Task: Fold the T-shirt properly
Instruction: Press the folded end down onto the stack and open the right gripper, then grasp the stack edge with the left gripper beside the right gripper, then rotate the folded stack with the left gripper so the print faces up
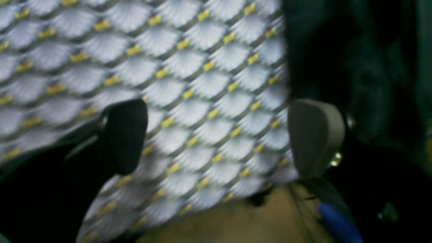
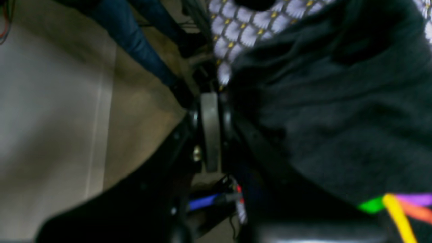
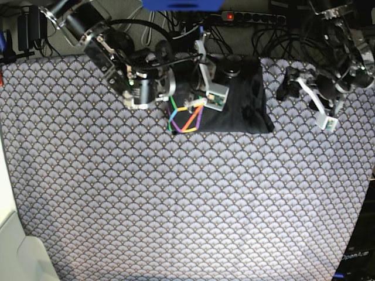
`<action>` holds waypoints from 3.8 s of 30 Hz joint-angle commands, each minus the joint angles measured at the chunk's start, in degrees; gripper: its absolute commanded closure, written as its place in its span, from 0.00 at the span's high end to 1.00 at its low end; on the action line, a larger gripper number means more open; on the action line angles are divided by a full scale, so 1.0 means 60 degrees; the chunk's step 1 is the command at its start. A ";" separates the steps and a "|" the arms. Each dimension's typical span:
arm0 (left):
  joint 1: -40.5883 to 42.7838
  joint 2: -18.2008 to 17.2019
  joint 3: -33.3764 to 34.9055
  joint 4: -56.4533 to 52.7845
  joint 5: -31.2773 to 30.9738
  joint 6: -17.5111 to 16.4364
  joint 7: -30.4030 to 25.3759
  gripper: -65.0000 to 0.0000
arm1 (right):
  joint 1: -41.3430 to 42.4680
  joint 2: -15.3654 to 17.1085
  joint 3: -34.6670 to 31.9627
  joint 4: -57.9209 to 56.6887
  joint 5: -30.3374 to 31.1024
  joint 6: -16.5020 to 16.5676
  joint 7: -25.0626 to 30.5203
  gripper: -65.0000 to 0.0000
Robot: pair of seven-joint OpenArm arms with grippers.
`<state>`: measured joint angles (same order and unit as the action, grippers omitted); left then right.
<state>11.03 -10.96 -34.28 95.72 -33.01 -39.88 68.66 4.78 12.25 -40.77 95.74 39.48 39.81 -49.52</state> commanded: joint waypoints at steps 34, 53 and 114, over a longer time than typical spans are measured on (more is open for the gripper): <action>-0.0439 0.1307 0.0681 -0.2364 -0.2915 -0.0020 -0.0711 1.00 | -0.0115 0.0442 0.0048 0.0138 0.0225 0.0031 0.0216 0.00; -0.1010 0.1307 0.1018 -0.2481 -0.2461 0.0016 -0.0711 0.35 | -0.0115 0.0632 0.1689 0.0211 0.0298 0.0031 -0.0135 0.00; -0.5318 0.2581 1.2300 -0.3404 0.9656 0.0031 -0.3114 0.02 | -0.2620 0.1848 1.1228 0.1676 0.0254 0.0031 -0.1454 0.00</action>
<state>-19.68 3.97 39.81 74.26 24.47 -39.66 49.67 -11.35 22.50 26.13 105.03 40.07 39.81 -59.37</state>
